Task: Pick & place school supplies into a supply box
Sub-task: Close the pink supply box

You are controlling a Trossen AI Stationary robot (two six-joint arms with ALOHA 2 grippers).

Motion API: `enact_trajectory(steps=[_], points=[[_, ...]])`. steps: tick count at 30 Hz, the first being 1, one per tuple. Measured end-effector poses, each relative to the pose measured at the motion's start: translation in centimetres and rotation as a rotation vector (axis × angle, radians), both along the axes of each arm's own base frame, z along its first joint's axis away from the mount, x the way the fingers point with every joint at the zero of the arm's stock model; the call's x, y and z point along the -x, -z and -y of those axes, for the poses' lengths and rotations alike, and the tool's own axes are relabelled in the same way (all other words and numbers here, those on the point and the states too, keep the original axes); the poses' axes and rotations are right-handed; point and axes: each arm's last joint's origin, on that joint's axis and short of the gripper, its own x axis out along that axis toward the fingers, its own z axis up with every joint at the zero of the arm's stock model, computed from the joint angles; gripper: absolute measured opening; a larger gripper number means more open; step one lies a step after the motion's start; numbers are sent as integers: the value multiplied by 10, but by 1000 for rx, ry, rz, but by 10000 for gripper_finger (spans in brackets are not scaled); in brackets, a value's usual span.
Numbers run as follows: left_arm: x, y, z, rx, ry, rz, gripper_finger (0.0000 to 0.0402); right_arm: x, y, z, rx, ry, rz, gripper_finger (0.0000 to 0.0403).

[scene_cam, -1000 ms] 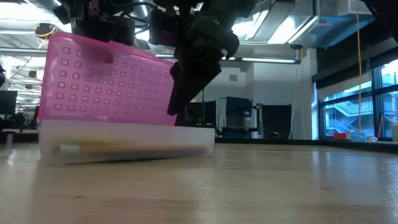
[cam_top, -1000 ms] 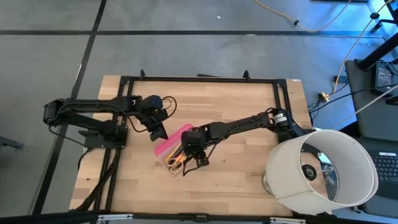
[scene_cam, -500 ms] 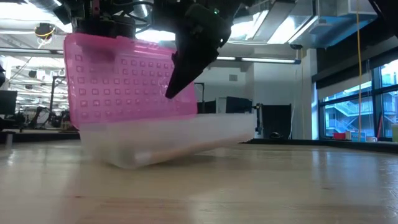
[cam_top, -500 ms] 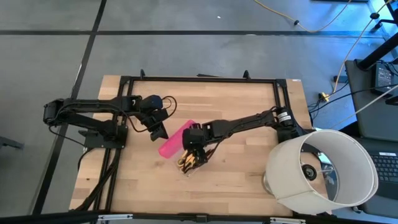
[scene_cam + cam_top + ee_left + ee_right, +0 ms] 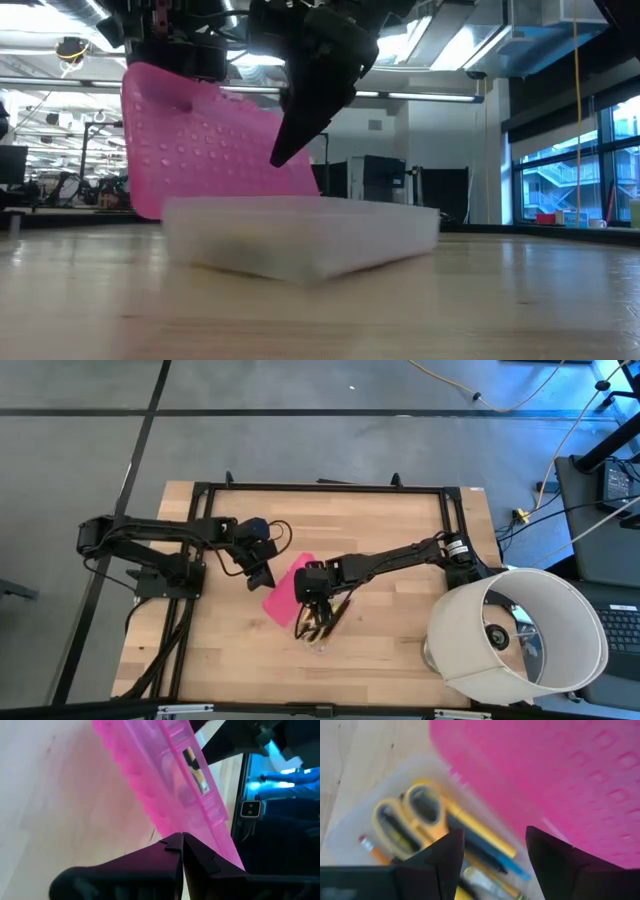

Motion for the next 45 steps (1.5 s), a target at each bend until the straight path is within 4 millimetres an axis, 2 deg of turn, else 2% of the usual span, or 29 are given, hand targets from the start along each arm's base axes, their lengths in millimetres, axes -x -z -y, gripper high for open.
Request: enact_trajectory(steps=[5, 10, 17, 22, 25, 29, 32, 34, 39, 45], points=[[-11, 6, 4, 2, 39, 24, 3, 0, 0, -1, -7, 22, 0, 215], [-20, 3, 5, 27, 76, 115, 3, -3, -2, -5, 30, 33, 47, 215], [-22, 1, 5, 23, 74, 136, 3, -11, -8, -9, 86, 73, 168, 215], [-18, 2, 6, 40, 55, 89, 3, -7, -7, -7, 103, 105, 128, 215], [-12, 8, 5, 9, 15, 1, 3, 1, -6, 2, 100, 163, 40, 215], [-6, 14, 3, -15, -196, -161, 3, 8, -3, 35, -6, 324, -85, 215], [-5, 16, 11, -20, -292, -228, 3, 8, -3, 59, -123, 328, -118, 215], [-6, 16, 20, -12, -323, -252, 3, 8, -3, 70, -130, 275, -125, 215], [-6, 16, 43, 29, -445, -299, 3, 8, -2, 87, -34, 229, -105, 215], [-3, 16, 69, 25, -651, -294, 3, 3, -3, 92, 34, 283, -50, 215]])
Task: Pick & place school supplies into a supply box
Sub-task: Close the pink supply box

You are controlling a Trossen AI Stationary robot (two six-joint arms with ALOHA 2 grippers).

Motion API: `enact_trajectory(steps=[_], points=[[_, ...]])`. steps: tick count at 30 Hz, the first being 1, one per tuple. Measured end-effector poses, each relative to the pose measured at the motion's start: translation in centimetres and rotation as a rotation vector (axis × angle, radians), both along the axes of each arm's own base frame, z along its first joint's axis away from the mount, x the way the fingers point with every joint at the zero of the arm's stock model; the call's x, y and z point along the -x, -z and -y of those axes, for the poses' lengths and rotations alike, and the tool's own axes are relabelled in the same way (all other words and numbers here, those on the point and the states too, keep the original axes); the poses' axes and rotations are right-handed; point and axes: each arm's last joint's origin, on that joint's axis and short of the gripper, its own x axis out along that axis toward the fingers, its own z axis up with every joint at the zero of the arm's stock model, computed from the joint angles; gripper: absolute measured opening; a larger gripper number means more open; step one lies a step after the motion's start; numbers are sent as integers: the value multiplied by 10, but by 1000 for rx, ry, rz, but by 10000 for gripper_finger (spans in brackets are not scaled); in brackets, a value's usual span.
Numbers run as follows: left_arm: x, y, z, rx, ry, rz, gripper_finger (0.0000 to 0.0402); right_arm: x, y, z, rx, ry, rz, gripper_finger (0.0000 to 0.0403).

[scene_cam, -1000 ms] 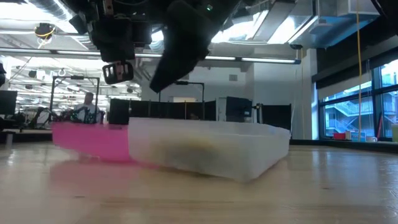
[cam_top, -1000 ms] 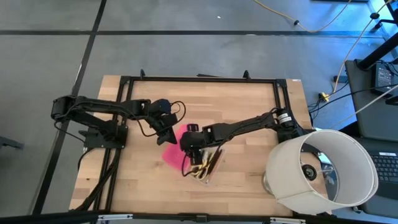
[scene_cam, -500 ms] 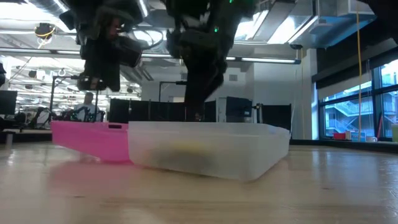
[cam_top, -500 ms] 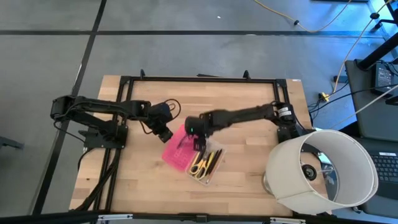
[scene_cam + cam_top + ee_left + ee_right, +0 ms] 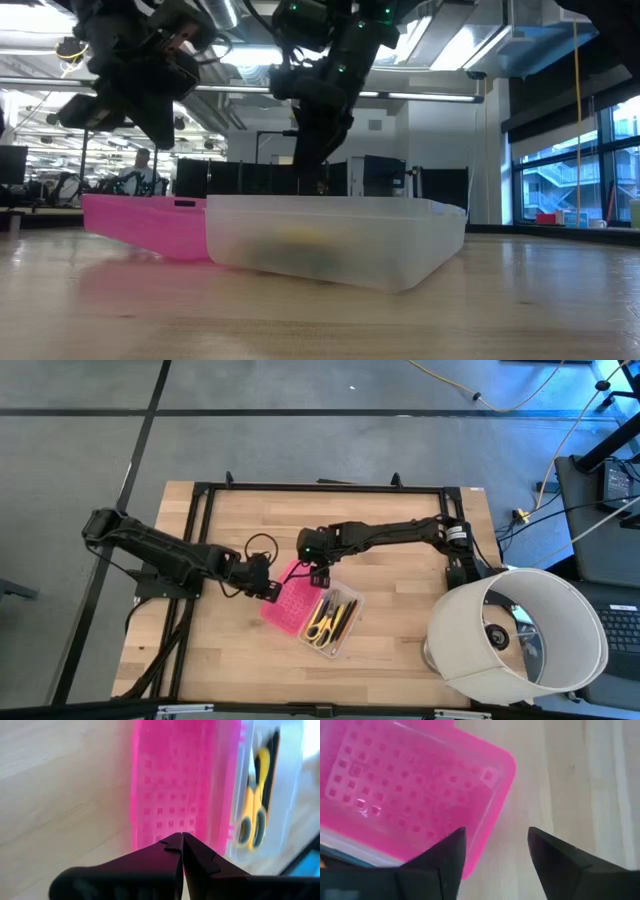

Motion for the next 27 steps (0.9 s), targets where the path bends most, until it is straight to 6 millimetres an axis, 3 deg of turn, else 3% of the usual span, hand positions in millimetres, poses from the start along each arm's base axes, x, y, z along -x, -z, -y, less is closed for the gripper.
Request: enact_trajectory(steps=[5, 12, 20, 27], points=[[3, -1, 15, -58, -155, 52, 3, -1, 4, 2, -28, 32, 3, 207], [2, -5, 23, -158, -230, 157, 3, 2, 33, 3, -20, 15, -18, 170], [2, -5, 24, -177, -175, 144, 4, 2, 46, 5, -22, 21, -12, 113], [1, -5, 20, -202, -168, 136, 4, 0, 57, 4, -58, 35, -34, 91]])
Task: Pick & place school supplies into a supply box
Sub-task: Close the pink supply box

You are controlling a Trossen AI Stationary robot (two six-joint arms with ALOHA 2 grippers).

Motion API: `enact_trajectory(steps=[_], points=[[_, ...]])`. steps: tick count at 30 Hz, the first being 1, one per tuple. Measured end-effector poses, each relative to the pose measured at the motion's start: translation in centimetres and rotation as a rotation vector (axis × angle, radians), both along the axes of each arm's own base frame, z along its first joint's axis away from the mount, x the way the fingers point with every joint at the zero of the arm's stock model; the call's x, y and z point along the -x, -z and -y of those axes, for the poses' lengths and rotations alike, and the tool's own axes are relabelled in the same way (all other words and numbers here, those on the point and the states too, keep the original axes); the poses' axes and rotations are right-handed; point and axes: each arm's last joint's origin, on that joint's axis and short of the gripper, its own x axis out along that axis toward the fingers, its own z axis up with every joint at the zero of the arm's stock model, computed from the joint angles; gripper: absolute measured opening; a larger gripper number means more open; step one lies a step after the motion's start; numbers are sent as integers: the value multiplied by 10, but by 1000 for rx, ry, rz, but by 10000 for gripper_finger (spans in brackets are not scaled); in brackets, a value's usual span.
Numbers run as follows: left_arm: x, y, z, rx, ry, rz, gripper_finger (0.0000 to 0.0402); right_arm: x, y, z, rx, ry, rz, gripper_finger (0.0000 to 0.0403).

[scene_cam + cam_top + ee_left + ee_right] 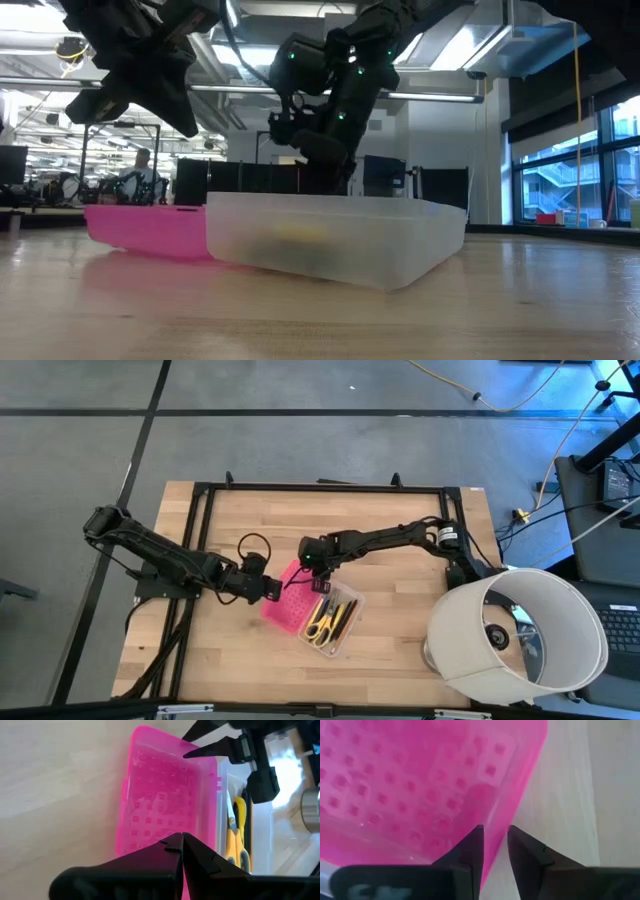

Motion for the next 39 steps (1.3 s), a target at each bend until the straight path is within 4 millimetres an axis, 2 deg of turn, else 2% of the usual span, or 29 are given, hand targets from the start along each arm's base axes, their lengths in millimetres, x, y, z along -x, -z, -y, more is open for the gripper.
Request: enact_trajectory(steps=[4, 8, 10, 22, 28, 32, 39], points=[[0, 0, -3, -21, 23, -15, 4, -1, 0, 2, -8, 22, 10, 73], [-1, 1, -6, -29, 50, -31, 4, -4, -2, 9, -20, 60, 58, 21], [-1, 1, -7, -25, 68, -39, 4, -6, -3, 16, -28, 82, 87, 11], [0, 5, -19, -24, 227, -148, 4, 1, -3, 78, -88, 383, 140, 6], [4, 8, -31, -29, 312, -235, 4, 17, 0, 104, -72, 627, 60, 4], [3, 9, -42, -74, 337, -256, 4, 26, 1, 113, -94, 792, 14, 4], [2, 8, -66, -149, 357, -279, 4, 30, 2, 113, -152, 979, 3, 4]])
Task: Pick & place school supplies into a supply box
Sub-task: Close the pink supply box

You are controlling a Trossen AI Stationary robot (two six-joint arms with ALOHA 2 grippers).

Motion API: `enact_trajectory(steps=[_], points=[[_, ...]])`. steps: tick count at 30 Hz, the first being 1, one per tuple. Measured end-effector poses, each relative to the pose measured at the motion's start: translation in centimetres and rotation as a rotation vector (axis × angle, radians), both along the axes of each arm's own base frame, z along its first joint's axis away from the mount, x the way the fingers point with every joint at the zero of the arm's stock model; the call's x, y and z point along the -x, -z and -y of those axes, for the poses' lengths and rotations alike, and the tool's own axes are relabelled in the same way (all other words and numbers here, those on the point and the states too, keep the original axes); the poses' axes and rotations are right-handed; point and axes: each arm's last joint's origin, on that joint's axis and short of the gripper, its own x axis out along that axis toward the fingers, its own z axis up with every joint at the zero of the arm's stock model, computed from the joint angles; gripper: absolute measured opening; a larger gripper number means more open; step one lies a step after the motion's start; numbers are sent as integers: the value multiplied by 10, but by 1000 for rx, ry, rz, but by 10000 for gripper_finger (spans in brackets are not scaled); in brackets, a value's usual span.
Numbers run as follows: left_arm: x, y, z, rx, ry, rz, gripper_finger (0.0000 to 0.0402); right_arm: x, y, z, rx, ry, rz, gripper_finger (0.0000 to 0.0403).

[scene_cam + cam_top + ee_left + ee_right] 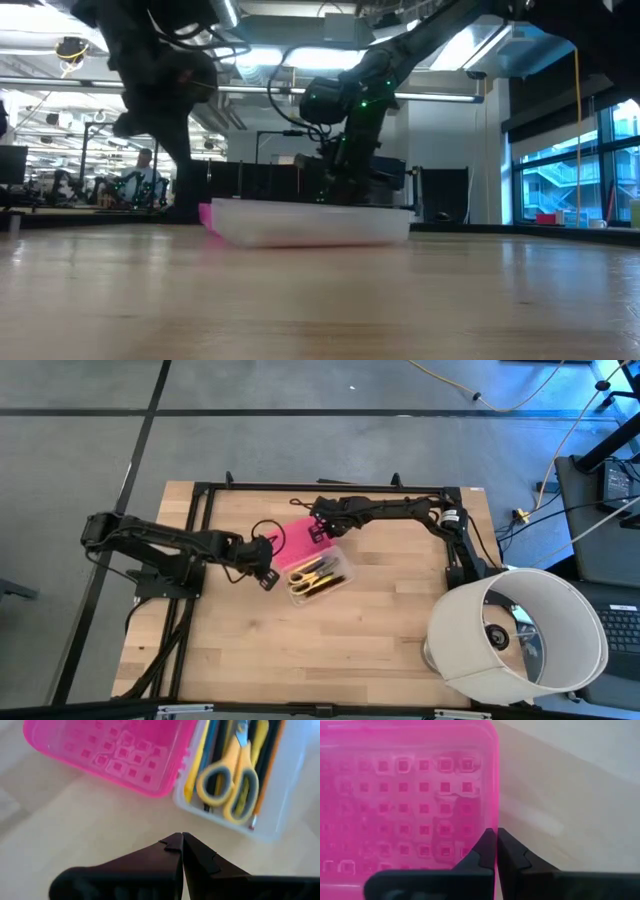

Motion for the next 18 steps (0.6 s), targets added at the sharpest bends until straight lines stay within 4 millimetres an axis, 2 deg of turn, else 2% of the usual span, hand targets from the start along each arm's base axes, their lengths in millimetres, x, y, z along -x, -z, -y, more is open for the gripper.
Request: enact_trajectory(steps=[7, 18], points=[[-2, -2, -16, -34, -18, 24, 4, 0, 1, -3, -76, 161, 36, 8], [-2, -2, -24, -55, -14, 22, 4, -1, 1, -6, -100, 168, 47, 21]])
